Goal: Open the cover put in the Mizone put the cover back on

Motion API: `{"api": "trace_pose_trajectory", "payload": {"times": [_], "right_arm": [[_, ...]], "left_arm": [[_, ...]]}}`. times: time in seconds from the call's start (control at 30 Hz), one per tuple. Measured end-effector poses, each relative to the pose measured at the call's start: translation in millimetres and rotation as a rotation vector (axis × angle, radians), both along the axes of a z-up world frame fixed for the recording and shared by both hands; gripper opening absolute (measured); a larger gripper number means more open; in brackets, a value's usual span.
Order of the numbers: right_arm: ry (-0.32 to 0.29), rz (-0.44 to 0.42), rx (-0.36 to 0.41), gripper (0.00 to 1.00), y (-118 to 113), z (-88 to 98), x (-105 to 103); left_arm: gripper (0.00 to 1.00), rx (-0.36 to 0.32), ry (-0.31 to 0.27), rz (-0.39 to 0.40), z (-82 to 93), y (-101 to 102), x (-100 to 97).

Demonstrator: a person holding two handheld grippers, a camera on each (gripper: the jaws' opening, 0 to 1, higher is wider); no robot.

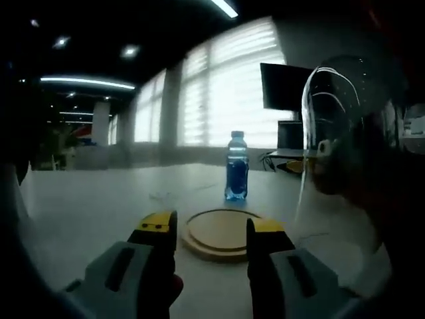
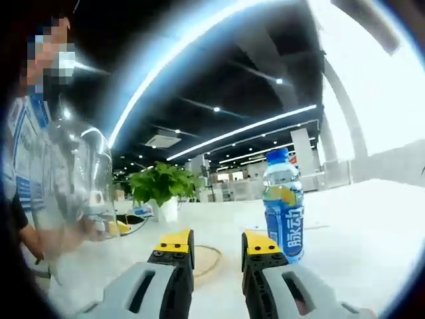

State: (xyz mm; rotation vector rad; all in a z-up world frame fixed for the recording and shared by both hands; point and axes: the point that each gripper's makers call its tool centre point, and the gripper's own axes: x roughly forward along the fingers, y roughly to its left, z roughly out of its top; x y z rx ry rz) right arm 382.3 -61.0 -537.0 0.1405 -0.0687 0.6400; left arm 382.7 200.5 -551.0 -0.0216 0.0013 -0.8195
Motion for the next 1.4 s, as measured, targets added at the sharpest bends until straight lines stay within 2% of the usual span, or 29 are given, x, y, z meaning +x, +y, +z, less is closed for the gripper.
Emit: {"api": "trace_pose_trajectory", "payload": {"times": [0.3,0.57,0.7,0.83,0.97,1.2,1.4], "right_arm": [[0.042,0.007,0.022,0.2,0.1,-5.9,-0.5],[0.055,-0.069,-0.003,0.2,-13.6,-12.3,8.4],[0.06,-0.095,-0.014,0.2,-17.3,-14.3,10.3],[0.075,-0.125,-0.022,0.2,-22.4,-18.6,14.6],[0.072,-0.152,-0.091,0.2,-21.5,-25.6,17.2],[0.066,-0.162,-0.112,0.2,-22.2,-26.6,18.4],[0.056,-0.166,-0.104,0.2,-23.4,-24.2,18.2]], "left_arm": [[0.34,-0.023,0.041,0.008,-6.4,0.1,3.3],[0.33,-0.049,0.055,0.007,-4.7,3.3,4.2],[0.27,-0.058,0.052,0.003,-3.3,3.0,3.3],[0.27,-0.078,0.041,-0.024,1.9,0.4,-1.2],[0.3,-0.074,0.039,-0.056,2.6,-3.3,-6.3],[0.3,-0.03,0.02,-0.089,-0.1,-10.4,-14.4],[0.3,-0.035,0.025,-0.085,-0.3,-8.5,-14.1]]}}
